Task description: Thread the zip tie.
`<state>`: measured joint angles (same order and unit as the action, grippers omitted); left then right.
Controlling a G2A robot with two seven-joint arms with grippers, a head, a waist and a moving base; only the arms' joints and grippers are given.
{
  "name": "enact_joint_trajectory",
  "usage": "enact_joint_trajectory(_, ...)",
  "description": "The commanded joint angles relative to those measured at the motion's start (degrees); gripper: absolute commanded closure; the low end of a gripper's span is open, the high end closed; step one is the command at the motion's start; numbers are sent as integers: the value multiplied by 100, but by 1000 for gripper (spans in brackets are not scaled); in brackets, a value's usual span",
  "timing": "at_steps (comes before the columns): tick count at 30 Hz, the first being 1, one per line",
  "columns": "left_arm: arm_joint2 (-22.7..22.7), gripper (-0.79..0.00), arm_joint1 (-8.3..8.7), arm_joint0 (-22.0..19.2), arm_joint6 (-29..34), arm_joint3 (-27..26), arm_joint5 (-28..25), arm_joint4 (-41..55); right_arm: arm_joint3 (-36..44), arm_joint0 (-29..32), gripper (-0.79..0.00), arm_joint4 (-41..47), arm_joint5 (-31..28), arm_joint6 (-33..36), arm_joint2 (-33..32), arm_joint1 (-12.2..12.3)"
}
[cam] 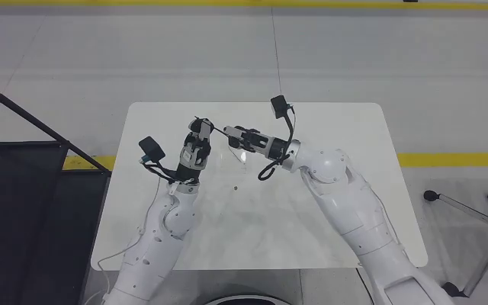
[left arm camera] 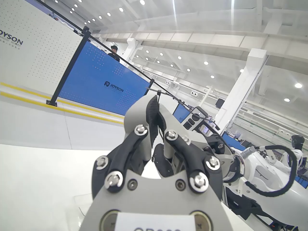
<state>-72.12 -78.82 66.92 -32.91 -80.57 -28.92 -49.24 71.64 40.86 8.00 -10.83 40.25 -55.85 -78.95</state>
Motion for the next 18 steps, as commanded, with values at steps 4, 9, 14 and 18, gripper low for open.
enact_joint_trajectory(4, 7, 0, -10, -18, -14, 31, -12, -75, -8, -37, -296, 20, 11, 56, 36, -22)
enact_joint_trajectory(9, 0, 0, -20, -24, -22, 43, -9, -79, -6, -52, -292, 36, -16, 93, 47, -37)
enact_joint_trajectory(14, -9, 0, -29, -35, -3, 73, -19, -73, 1, -58, -277, 36, -10, 117, 56, -49)
enact_joint_trajectory(18, -14, 0, -37, -37, 7, 79, -22, -72, -10, -66, -206, 32, 5, 134, 57, -57)
